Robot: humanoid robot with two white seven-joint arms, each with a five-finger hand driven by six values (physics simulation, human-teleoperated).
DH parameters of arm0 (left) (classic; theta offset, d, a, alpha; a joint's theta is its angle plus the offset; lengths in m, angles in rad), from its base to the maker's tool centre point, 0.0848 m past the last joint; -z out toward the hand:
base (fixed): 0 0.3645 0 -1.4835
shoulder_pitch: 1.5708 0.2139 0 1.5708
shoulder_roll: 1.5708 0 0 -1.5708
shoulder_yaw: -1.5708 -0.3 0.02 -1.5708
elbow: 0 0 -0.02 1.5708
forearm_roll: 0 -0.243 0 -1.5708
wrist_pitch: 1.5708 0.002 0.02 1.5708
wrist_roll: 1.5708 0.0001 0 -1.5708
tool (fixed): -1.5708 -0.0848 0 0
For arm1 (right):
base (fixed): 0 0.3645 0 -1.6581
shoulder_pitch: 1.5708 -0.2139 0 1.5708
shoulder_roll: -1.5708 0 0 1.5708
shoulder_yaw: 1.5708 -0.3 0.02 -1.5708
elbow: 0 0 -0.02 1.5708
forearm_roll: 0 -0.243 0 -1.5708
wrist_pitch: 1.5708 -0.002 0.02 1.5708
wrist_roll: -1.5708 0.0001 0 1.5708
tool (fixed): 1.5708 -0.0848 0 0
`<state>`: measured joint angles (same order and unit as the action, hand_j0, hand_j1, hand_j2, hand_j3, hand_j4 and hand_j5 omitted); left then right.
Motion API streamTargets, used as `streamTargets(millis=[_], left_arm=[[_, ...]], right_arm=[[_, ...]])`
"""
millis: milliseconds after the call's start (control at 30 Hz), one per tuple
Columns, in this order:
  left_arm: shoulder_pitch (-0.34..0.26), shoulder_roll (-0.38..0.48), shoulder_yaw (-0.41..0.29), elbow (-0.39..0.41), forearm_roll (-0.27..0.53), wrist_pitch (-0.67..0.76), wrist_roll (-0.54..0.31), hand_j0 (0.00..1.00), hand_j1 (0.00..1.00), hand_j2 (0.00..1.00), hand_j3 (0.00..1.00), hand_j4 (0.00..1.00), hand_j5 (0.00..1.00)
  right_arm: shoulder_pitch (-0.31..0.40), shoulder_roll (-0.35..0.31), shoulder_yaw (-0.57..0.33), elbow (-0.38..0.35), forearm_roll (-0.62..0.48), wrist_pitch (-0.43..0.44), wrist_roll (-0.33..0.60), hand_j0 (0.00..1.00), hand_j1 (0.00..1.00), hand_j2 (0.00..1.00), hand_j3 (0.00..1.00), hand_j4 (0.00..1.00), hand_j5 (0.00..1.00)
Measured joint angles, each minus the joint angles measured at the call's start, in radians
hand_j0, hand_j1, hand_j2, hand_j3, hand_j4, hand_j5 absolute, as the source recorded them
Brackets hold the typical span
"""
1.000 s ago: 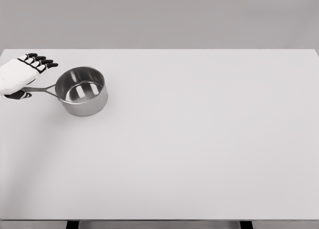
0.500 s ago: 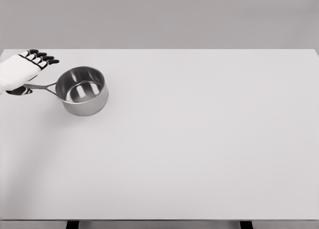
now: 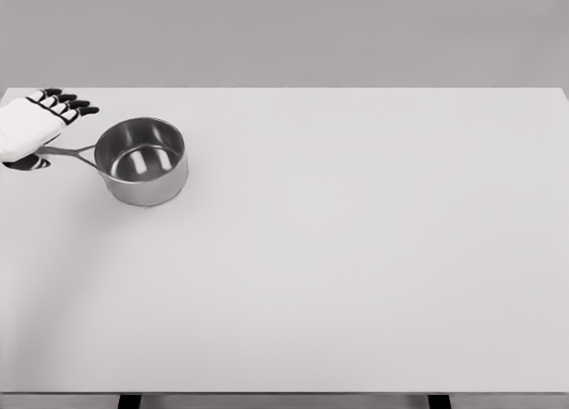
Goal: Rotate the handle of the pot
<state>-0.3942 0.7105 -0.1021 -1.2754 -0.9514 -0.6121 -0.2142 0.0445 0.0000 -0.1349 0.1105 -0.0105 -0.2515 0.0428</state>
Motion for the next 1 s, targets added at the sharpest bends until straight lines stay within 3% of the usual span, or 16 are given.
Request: streamTargets(millis=[500, 1000], left_arm=[[0.006, 0.018, 0.001, -0.013, 0.021, 0.000, 0.012, 1.00, 1.00, 1.00, 1.00, 1.00, 1.00], [0.055, 0.016, 0.004, -0.043, 0.039, 0.000, 0.013, 1.00, 1.00, 1.00, 1.00, 1.00, 1.00]], right_arm=[[0.000, 0.000, 0.000, 0.000, 0.000, 0.000, 0.000, 1.00, 1.00, 1.00, 1.00, 1.00, 1.00], [0.000, 0.000, 0.000, 0.000, 0.000, 0.000, 0.000, 1.00, 1.00, 1.00, 1.00, 1.00, 1.00]])
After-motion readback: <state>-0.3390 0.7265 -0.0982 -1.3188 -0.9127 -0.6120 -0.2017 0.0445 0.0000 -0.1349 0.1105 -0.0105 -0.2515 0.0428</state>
